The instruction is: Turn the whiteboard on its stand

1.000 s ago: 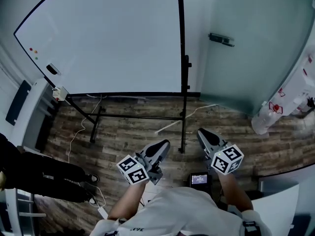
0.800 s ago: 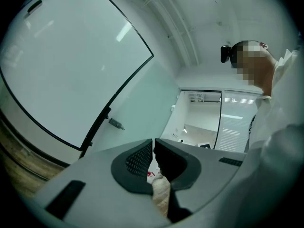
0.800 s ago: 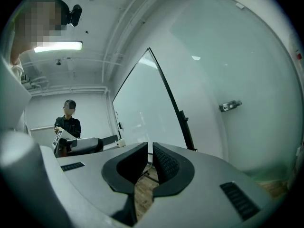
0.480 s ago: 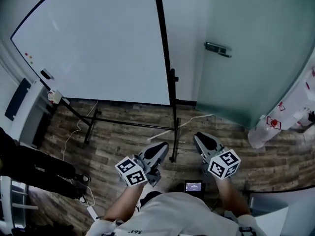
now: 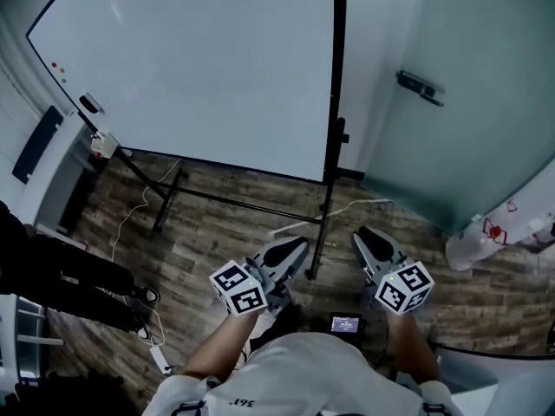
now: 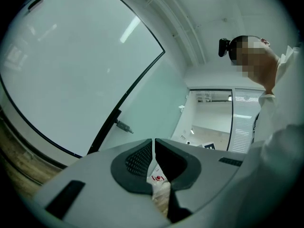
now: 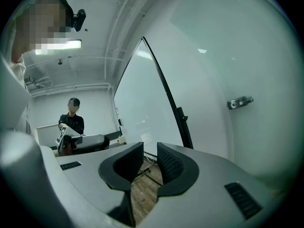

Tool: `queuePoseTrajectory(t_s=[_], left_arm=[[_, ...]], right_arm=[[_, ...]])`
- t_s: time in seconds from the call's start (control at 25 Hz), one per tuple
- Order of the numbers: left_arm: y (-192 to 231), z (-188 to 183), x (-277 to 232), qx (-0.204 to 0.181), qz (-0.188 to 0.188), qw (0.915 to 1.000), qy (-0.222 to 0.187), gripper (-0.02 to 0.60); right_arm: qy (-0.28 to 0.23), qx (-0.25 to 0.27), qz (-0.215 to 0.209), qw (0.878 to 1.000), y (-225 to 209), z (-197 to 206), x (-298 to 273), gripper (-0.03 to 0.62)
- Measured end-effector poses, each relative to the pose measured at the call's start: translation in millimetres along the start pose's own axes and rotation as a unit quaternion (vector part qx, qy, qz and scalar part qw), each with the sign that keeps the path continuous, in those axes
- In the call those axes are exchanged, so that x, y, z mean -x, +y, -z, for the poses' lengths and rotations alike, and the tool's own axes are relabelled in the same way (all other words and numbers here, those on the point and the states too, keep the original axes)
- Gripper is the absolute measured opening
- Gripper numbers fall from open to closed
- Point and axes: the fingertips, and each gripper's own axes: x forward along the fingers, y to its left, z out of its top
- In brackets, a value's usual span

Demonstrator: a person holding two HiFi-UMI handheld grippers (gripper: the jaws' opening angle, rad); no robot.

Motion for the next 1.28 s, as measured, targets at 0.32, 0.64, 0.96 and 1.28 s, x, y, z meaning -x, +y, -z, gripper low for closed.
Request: queuePoseTrajectory(t_s=[0.32,0.64,0.96,1.28], left_arm=[[65,-44,-15,-0.021,0.027,0.9993,0.015,0.032],[116,-68,-16,-0.028,0.026,0.999,0.021,0.041],[136,-73,-26,-0.033,0.032,0.9984,0.031,0.043],[150,-76,-52,-0.034,0.003,0.9993,0.018,0.043]], right_arm=[[-0.016,0.005,0.031,0.999,-13,-23,-68,0.095],[-0.017,0.01,0.055,0.998,-19,-33,-110,0.097],[-0.019,0.005,0.066,0.998,-37,-34,-128,0.097],[-0.009,0.01,0.037,0.999,-66,-44,-146,0.097]])
